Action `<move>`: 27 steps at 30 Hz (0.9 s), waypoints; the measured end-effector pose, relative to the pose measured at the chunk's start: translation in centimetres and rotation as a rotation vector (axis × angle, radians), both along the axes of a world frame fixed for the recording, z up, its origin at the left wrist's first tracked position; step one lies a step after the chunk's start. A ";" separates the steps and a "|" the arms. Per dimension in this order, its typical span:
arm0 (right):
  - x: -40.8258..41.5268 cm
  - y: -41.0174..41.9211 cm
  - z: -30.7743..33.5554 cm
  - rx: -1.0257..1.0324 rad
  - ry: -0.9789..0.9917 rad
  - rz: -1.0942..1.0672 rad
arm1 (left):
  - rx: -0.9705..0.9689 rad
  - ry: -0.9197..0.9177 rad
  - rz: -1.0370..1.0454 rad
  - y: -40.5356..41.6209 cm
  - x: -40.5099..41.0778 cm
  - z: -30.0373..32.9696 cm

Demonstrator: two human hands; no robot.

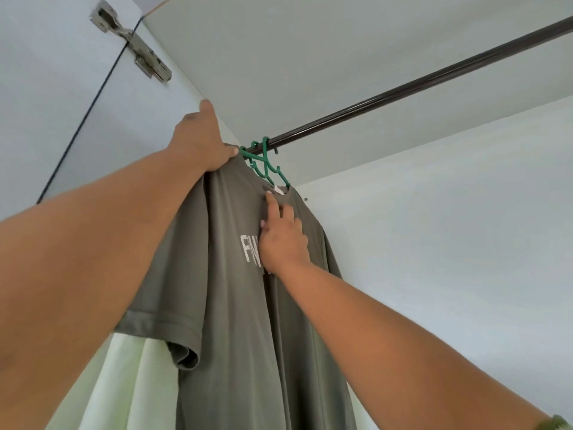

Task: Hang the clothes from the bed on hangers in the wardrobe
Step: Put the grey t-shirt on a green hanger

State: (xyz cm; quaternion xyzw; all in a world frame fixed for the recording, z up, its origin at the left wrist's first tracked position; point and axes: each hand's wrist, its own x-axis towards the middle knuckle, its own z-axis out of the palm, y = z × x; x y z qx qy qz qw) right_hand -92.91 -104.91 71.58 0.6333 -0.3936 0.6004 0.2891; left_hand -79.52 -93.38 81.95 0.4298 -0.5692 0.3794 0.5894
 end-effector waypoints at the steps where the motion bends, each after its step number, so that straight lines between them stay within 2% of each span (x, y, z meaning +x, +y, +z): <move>1: 0.2 0.4 -0.7 0.022 -0.008 0.026 | -0.005 0.011 -0.022 0.3 0.1 -0.8; 7: 0.7 3.5 -5.9 0.084 -0.055 0.141 | 0.066 0.097 -0.077 3.4 0.0 -7.2; 13: 2.5 7.1 -10.8 0.121 -0.092 0.193 | 0.222 0.155 -0.085 7.1 0.6 -16.3; 20: 7.1 13.4 -19.9 0.227 -0.175 0.416 | 0.294 0.247 0.051 13.3 3.0 -26.2; 24: 9.6 19.1 -24.9 0.418 -0.405 0.688 | 0.292 0.295 0.197 18.9 5.6 -32.7; 27: 12.3 23.8 -29.1 0.338 -0.358 0.796 | 0.263 0.241 0.345 23.9 8.8 -37.8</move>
